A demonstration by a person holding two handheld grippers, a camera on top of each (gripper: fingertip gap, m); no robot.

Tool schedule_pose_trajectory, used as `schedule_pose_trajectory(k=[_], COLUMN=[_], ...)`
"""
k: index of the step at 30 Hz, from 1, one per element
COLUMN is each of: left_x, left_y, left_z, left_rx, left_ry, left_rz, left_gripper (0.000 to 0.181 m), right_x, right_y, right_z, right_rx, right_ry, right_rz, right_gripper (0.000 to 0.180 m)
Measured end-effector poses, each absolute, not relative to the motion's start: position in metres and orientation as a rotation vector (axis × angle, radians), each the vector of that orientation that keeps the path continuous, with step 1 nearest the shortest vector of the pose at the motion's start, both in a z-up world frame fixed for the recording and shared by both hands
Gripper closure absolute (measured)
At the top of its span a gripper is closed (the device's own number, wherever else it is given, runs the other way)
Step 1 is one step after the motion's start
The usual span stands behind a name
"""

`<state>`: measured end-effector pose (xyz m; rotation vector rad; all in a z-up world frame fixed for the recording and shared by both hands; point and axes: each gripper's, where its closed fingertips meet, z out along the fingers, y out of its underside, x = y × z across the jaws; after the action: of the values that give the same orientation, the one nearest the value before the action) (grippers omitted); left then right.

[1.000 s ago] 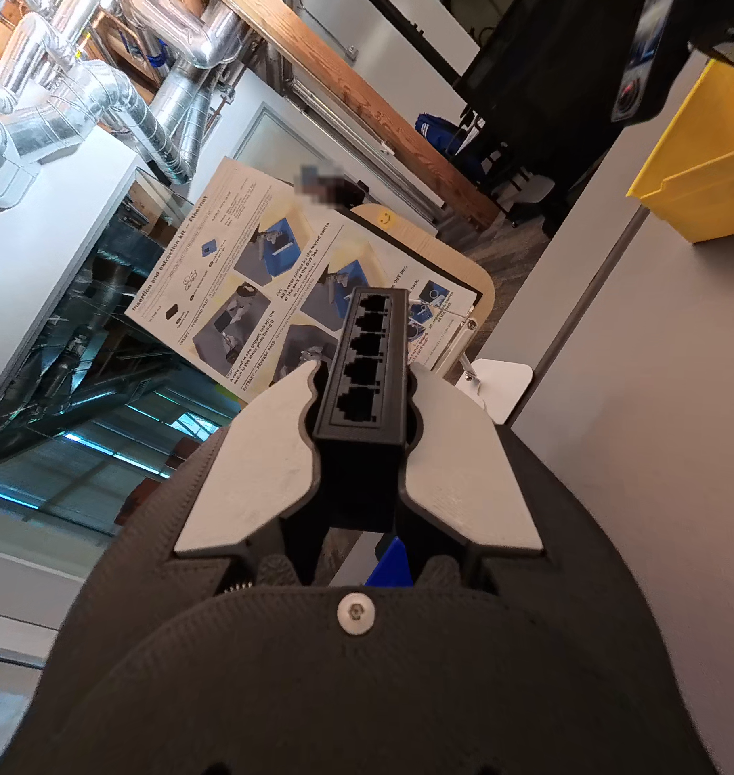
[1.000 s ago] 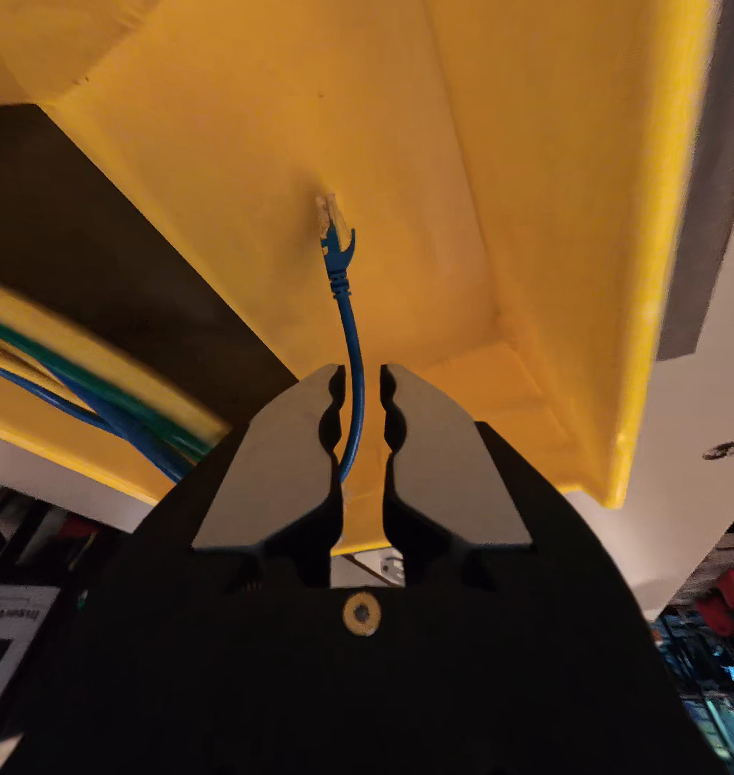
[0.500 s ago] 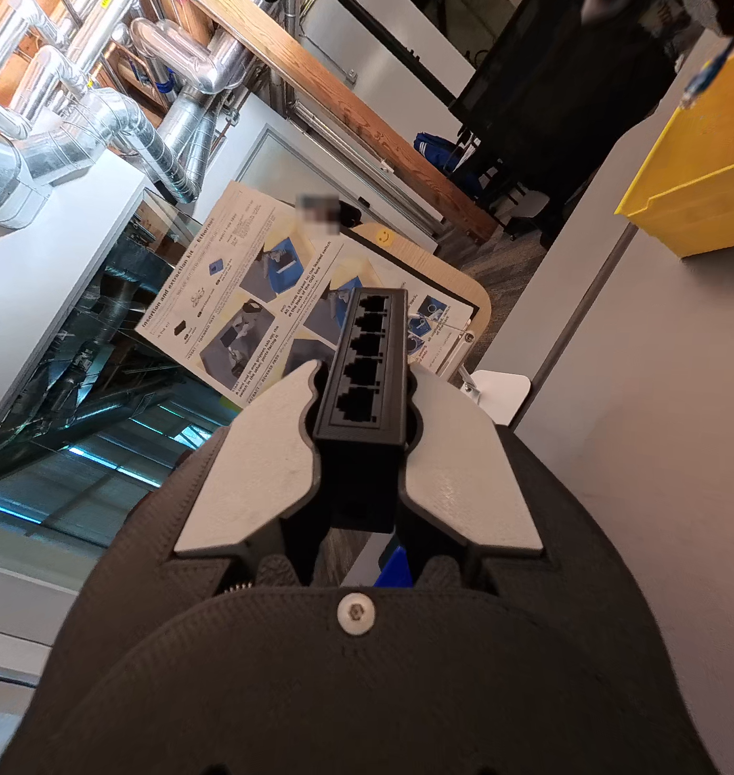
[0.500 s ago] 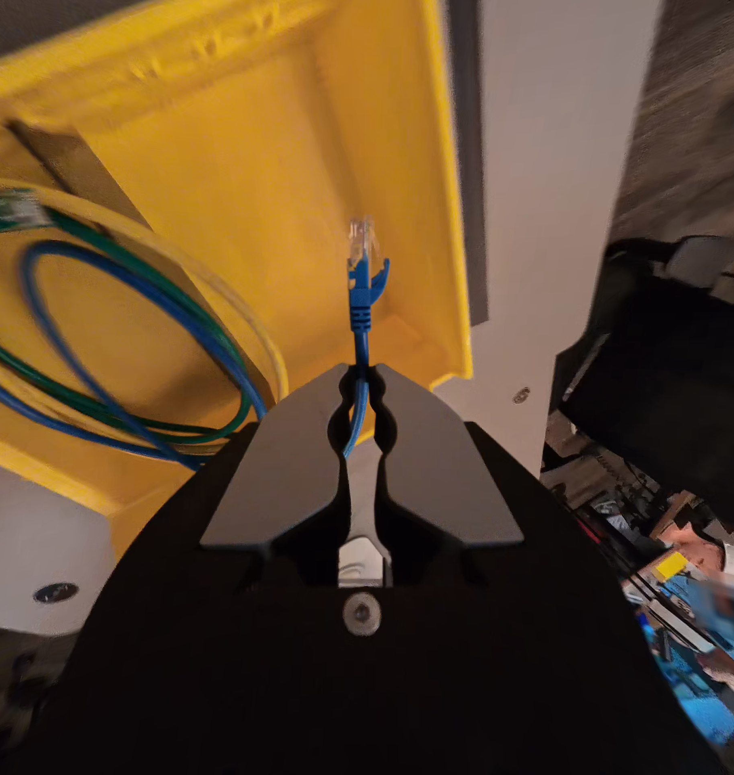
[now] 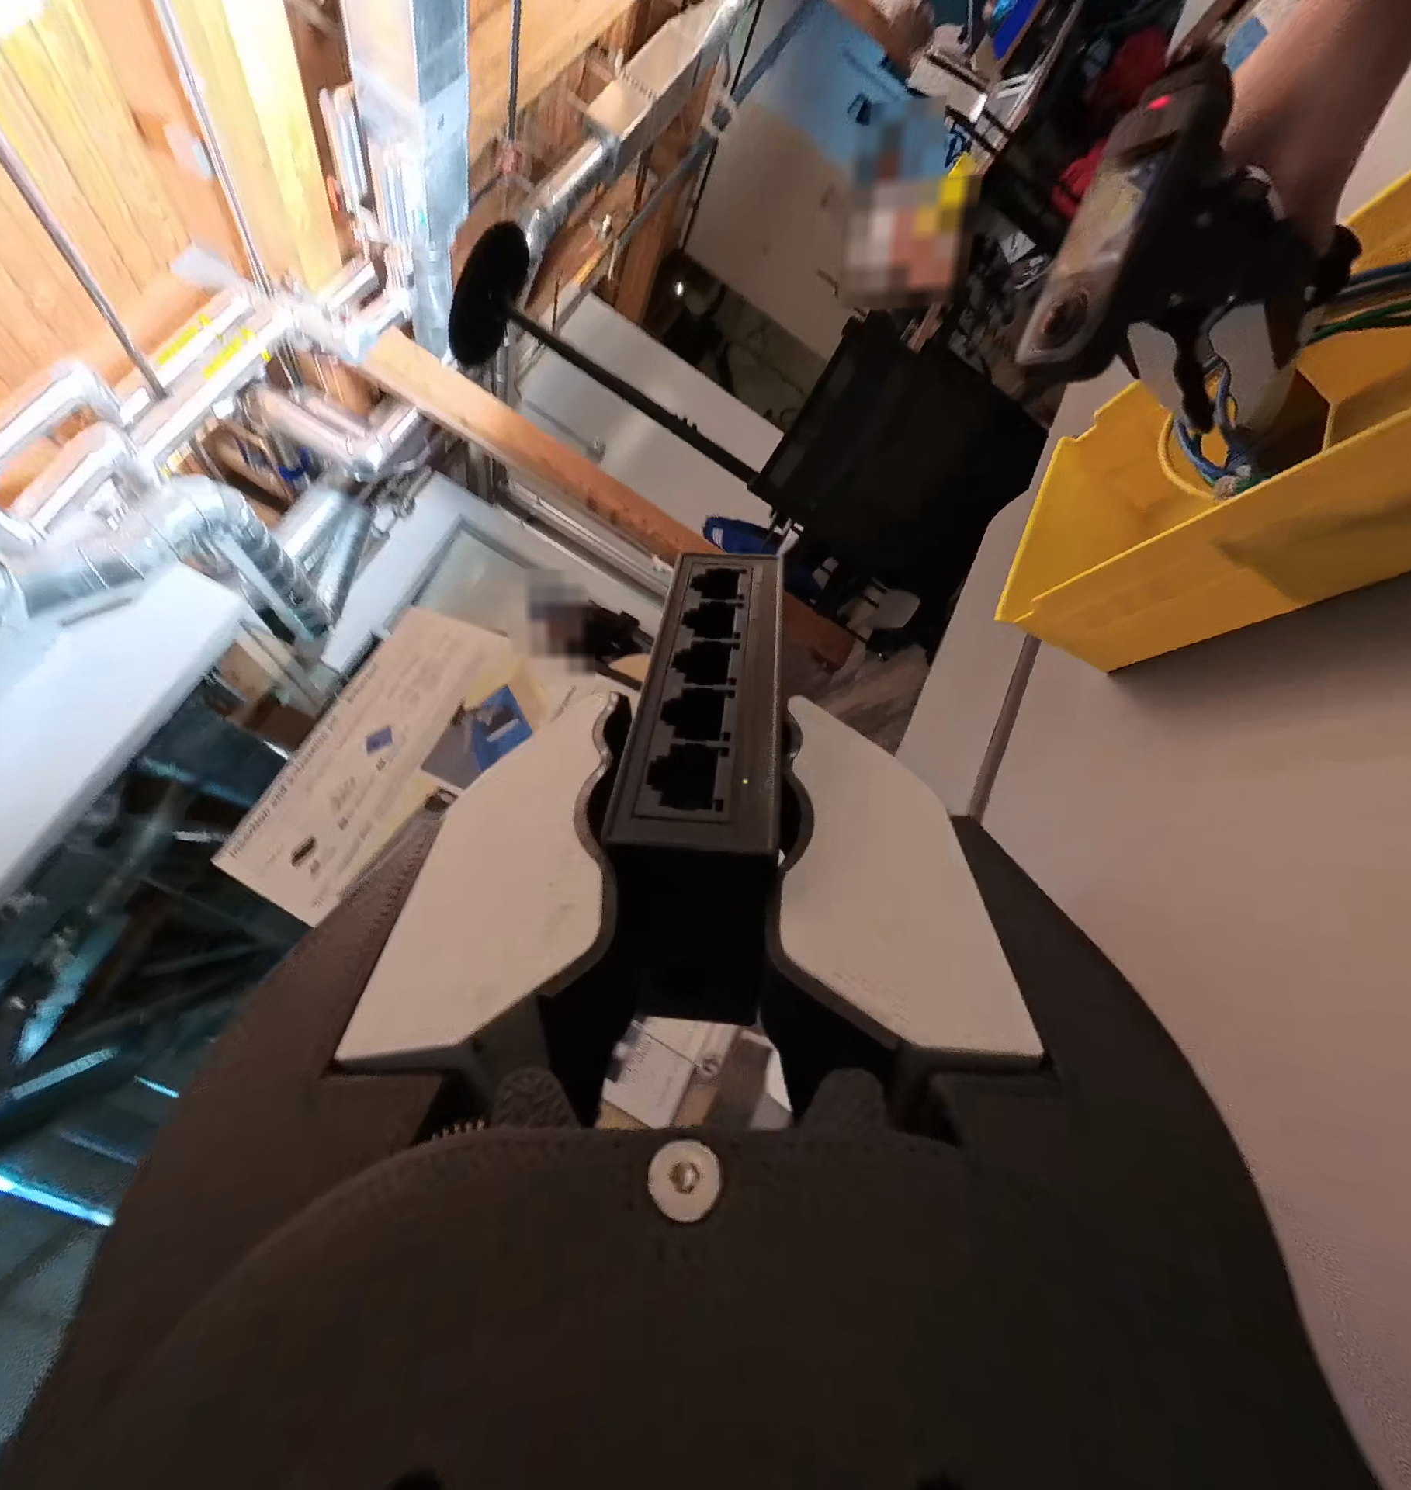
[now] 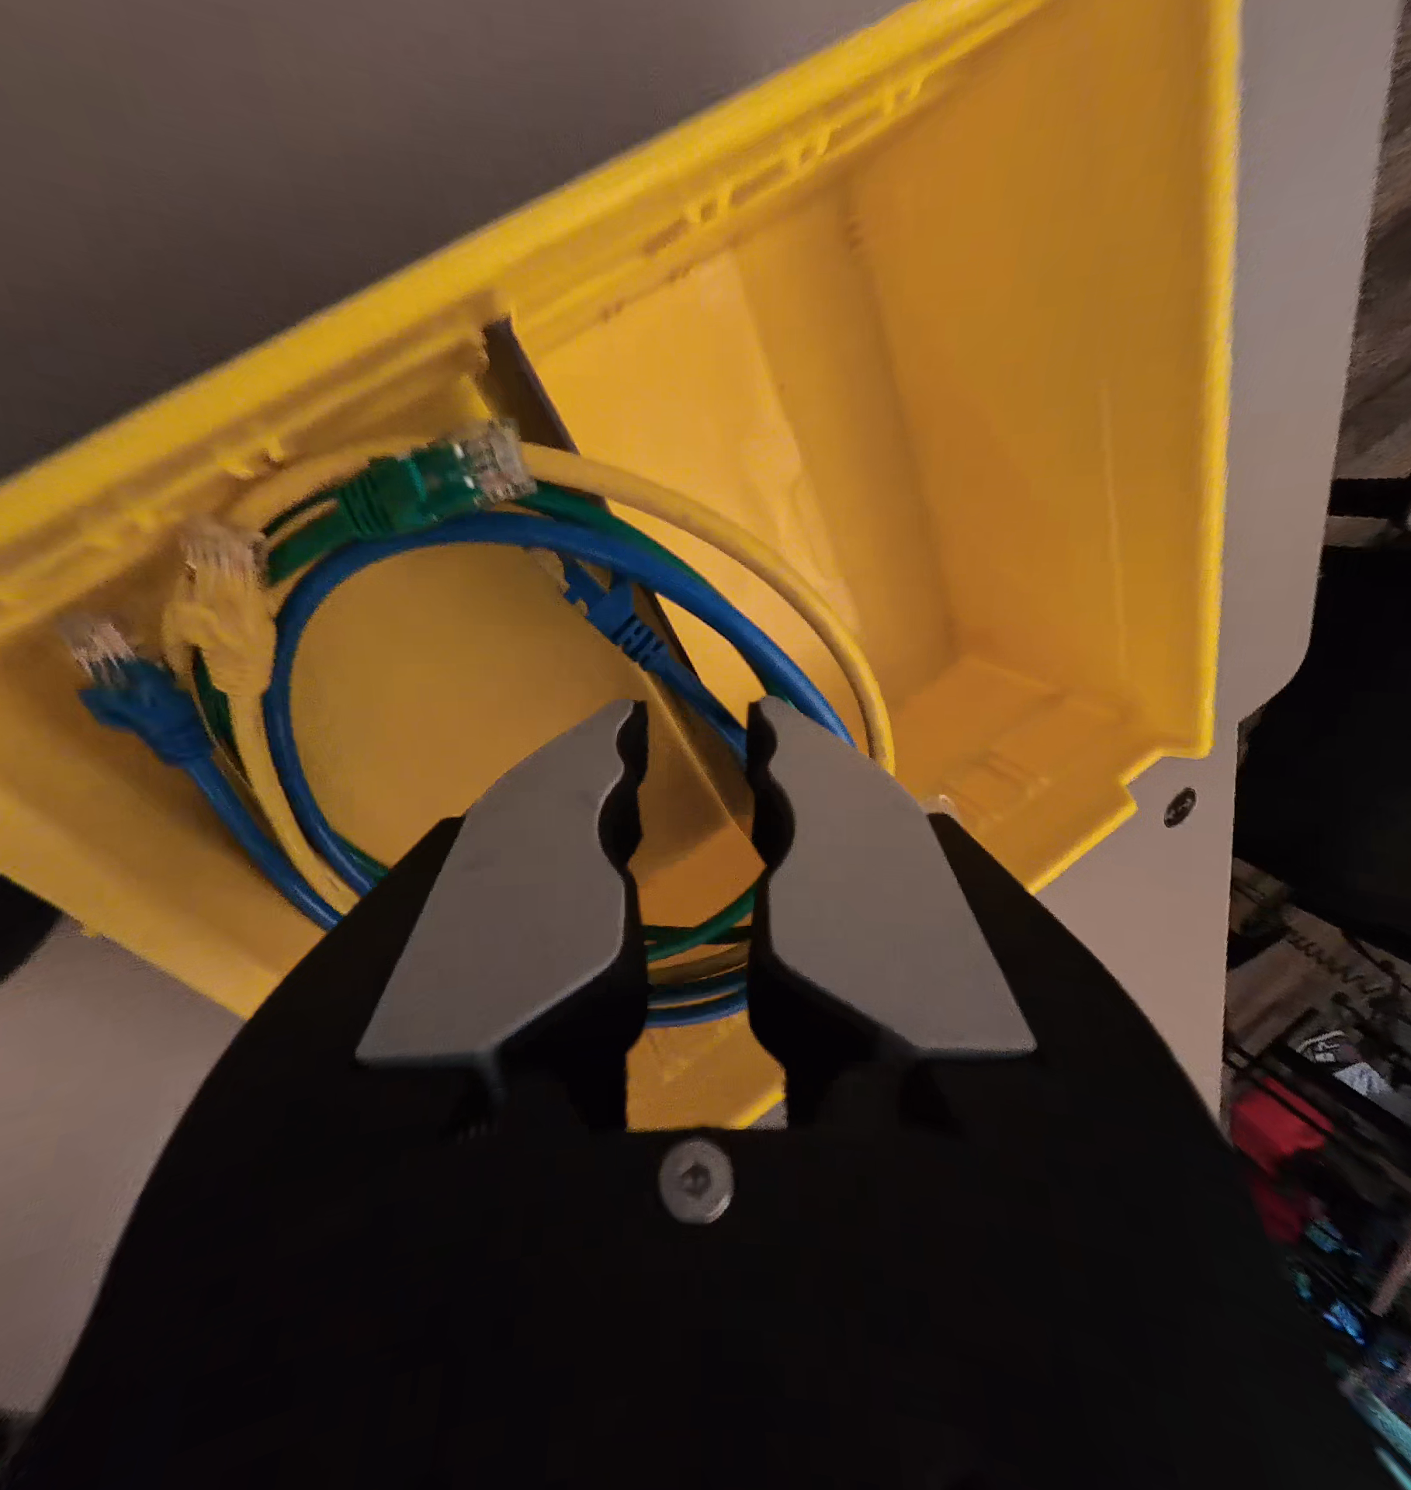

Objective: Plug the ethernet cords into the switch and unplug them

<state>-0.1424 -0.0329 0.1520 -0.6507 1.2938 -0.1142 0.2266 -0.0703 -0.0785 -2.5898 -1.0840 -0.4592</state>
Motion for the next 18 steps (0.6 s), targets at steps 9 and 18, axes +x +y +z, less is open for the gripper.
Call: schedule_pose_trajectory(k=[9, 18], left_x=[-0.149, -0.147], left_y=[-0.073, -0.101], left_z=[0.161, 0.14], left_rx=[-0.487, -0.466], left_ry=[1.338, 1.532], left_rz=[-0.362, -0.617], left_gripper=[0.147, 0.147], right_x=[0.124, -0.114], right_y=[-0.085, -0.125], right_z=[0.071, 0.172], right_rx=[-1.988, -1.134], right_ry=[-0.92, -1.198], right_rz=[-0.573, -0.253], right_gripper=[0.122, 0.136])
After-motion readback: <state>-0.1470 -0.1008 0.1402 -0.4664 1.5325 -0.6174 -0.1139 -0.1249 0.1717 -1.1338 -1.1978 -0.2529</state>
